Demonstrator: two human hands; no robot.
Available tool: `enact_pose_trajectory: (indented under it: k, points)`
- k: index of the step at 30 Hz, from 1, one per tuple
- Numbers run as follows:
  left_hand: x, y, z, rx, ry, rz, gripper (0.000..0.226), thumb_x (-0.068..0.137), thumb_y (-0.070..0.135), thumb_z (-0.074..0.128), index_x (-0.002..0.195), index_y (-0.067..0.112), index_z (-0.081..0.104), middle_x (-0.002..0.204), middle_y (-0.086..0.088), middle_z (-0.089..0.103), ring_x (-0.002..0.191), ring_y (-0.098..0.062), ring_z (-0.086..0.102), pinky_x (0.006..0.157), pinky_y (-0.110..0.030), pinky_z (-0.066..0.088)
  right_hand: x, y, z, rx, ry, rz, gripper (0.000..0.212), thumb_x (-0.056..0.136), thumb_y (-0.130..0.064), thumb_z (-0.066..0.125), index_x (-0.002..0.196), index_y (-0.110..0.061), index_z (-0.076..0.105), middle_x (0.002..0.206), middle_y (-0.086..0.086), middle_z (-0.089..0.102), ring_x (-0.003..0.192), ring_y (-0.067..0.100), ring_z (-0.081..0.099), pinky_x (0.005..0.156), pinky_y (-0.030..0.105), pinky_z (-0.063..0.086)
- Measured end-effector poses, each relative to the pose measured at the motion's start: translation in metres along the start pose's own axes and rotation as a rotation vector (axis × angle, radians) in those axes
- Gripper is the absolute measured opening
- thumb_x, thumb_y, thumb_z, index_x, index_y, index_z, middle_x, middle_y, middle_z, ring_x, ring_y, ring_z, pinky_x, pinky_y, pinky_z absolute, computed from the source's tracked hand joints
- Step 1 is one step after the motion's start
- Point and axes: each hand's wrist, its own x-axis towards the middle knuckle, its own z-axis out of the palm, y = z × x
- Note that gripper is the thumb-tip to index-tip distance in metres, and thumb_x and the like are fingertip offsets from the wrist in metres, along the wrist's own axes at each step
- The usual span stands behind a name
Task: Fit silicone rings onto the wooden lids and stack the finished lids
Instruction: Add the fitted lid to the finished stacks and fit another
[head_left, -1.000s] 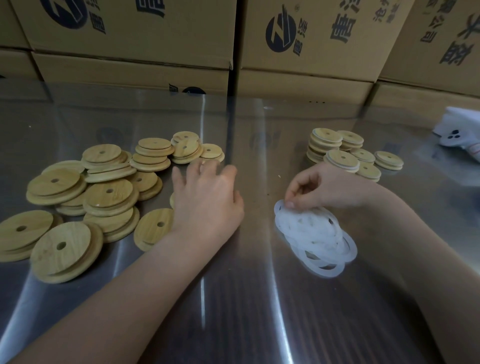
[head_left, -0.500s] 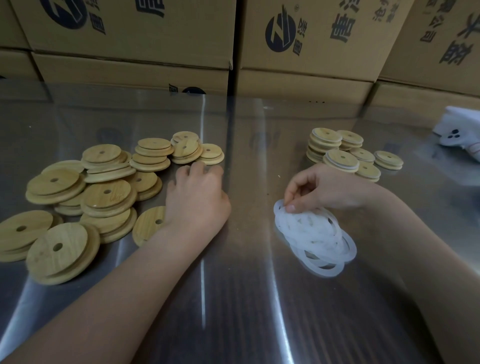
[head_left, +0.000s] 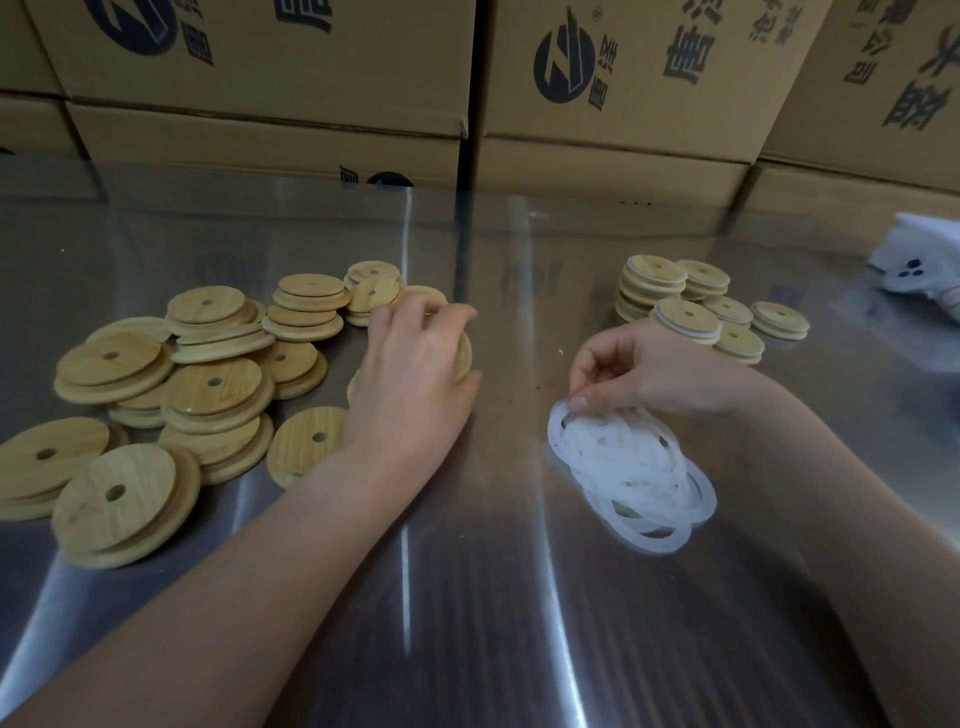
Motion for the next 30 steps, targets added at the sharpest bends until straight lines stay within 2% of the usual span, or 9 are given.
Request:
enact_pose_trajectory:
  k: [6, 9, 13, 15, 18, 21, 24, 26, 30]
  points:
    - [-0.004, 0.009, 0.001, -0.107, 0.053, 0.069, 0.055, 0.076, 0.031, 0.081, 0.125, 0.015, 0.06, 0.121, -0.003, 0.05, 0.12, -0.022, 0.041, 0.091, -0.016, 0.025, 0.001, 0.0, 0.0, 0.102, 0.013, -0.026, 0.011, 0.083, -0.004, 0.074, 0.078, -0.012, 0.068, 0.069, 0.0, 0.069, 0.062, 0.008, 0.062, 0.055, 0.014, 0.046]
    - [-0.004, 0.012, 0.001, -0.209, 0.049, 0.067, 0.051, 0.073, 0.042, 0.08, 0.11, 0.017, 0.056, 0.111, 0.002, 0.051, 0.108, -0.015, 0.045, 0.084, -0.014, 0.028, 0.001, -0.001, 0.0, 0.126, 0.008, -0.038, 0.009, 0.085, -0.005, 0.071, 0.081, -0.011, 0.067, 0.074, 0.006, 0.072, 0.065, 0.014, 0.063, 0.055, 0.019, 0.046]
    - [-0.005, 0.017, -0.003, -0.356, 0.043, -0.021, 0.056, 0.065, 0.06, 0.071, 0.094, 0.018, 0.047, 0.087, 0.006, 0.053, 0.078, -0.009, 0.05, 0.068, -0.017, 0.041, 0.001, -0.001, 0.0, 0.155, 0.009, -0.045, 0.004, 0.087, -0.007, 0.069, 0.087, -0.007, 0.065, 0.078, 0.013, 0.073, 0.075, 0.031, 0.061, 0.066, 0.037, 0.043]
    - [-0.006, 0.02, -0.003, -0.447, 0.037, -0.092, 0.058, 0.063, 0.063, 0.07, 0.088, 0.017, 0.046, 0.074, 0.008, 0.056, 0.069, -0.005, 0.053, 0.063, -0.017, 0.043, 0.001, -0.002, 0.001, 0.147, 0.001, -0.044, 0.004, 0.088, -0.007, 0.068, 0.088, -0.007, 0.064, 0.077, 0.012, 0.072, 0.068, 0.026, 0.06, 0.06, 0.032, 0.042]
    - [-0.005, 0.022, -0.001, -0.557, 0.028, -0.184, 0.056, 0.063, 0.064, 0.071, 0.079, 0.016, 0.045, 0.058, 0.01, 0.047, 0.055, -0.002, 0.045, 0.053, -0.013, 0.038, 0.001, -0.003, 0.001, 0.137, 0.0, -0.034, 0.004, 0.088, -0.006, 0.067, 0.087, -0.008, 0.064, 0.073, 0.01, 0.071, 0.051, 0.01, 0.055, 0.044, 0.017, 0.038]
    - [-0.004, 0.023, -0.002, -0.756, -0.042, -0.256, 0.059, 0.066, 0.065, 0.072, 0.078, 0.009, 0.054, 0.059, 0.01, 0.048, 0.054, -0.003, 0.045, 0.052, -0.018, 0.044, 0.002, -0.002, 0.001, 0.165, 0.019, 0.005, 0.008, 0.086, -0.005, 0.07, 0.092, -0.01, 0.067, 0.074, 0.009, 0.072, 0.046, 0.006, 0.054, 0.04, 0.014, 0.038]
    - [-0.005, 0.025, -0.006, -1.003, -0.213, -0.396, 0.066, 0.063, 0.065, 0.068, 0.089, 0.004, 0.063, 0.057, 0.008, 0.058, 0.055, -0.009, 0.06, 0.05, -0.038, 0.06, 0.002, -0.002, 0.001, 0.155, 0.022, 0.039, 0.015, 0.084, -0.006, 0.072, 0.097, -0.014, 0.071, 0.076, 0.008, 0.073, 0.045, 0.006, 0.053, 0.039, 0.015, 0.039]
    - [-0.005, 0.027, -0.007, -1.076, -0.303, -0.477, 0.073, 0.059, 0.069, 0.065, 0.089, 0.003, 0.066, 0.056, 0.007, 0.059, 0.054, -0.01, 0.065, 0.046, -0.035, 0.057, 0.002, -0.003, 0.002, 0.122, 0.027, 0.055, 0.015, 0.083, -0.007, 0.073, 0.095, -0.016, 0.073, 0.073, 0.004, 0.073, 0.046, 0.007, 0.053, 0.04, 0.015, 0.04]
    - [-0.003, 0.025, -0.007, -1.159, -0.348, -0.555, 0.072, 0.053, 0.076, 0.06, 0.082, 0.011, 0.067, 0.066, -0.002, 0.063, 0.057, -0.011, 0.067, 0.045, -0.028, 0.053, 0.002, -0.006, 0.003, 0.045, 0.05, 0.045, 0.008, 0.083, -0.009, 0.075, 0.085, -0.017, 0.075, 0.066, -0.001, 0.071, 0.046, 0.005, 0.054, 0.04, 0.015, 0.04]
